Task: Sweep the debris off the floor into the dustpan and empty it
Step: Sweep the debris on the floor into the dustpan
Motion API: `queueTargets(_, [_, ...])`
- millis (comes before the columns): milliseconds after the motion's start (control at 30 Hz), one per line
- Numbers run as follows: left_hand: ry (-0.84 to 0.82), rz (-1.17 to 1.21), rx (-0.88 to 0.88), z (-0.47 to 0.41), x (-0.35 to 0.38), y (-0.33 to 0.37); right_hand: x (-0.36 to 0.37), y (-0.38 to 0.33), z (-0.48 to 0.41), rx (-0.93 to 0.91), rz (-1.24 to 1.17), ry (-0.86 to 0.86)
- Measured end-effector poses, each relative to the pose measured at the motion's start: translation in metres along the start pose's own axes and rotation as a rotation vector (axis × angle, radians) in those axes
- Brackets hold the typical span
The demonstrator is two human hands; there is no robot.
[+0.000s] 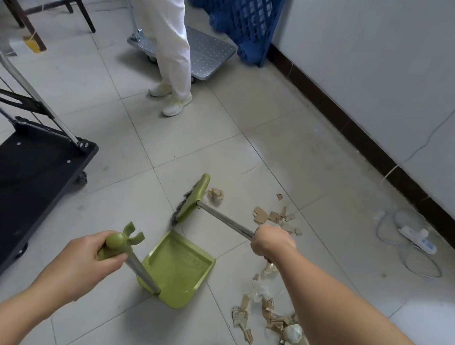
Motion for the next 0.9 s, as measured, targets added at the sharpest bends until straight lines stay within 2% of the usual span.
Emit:
queueTargets(333, [0.001,0.011,0.017,-0.028,0.009,0.022,-0.015,0.025,-0.025,0.065,-0.037,-0.046])
queueTargets(900, [-0.081,-0.033,0.096,-0.033,0.032,0.048,0.021,0.117,-0.006,0.179,-0.12,-0.107])
Point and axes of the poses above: each hand's wrist, its own z-axis away from the middle knuckle, its own x-axis out of the palm, y = z × x, the point moved 1 cm from there along -z, towards the middle knuckle, and after that the axes turned 15 degrees about x, right-handed, at the moved point
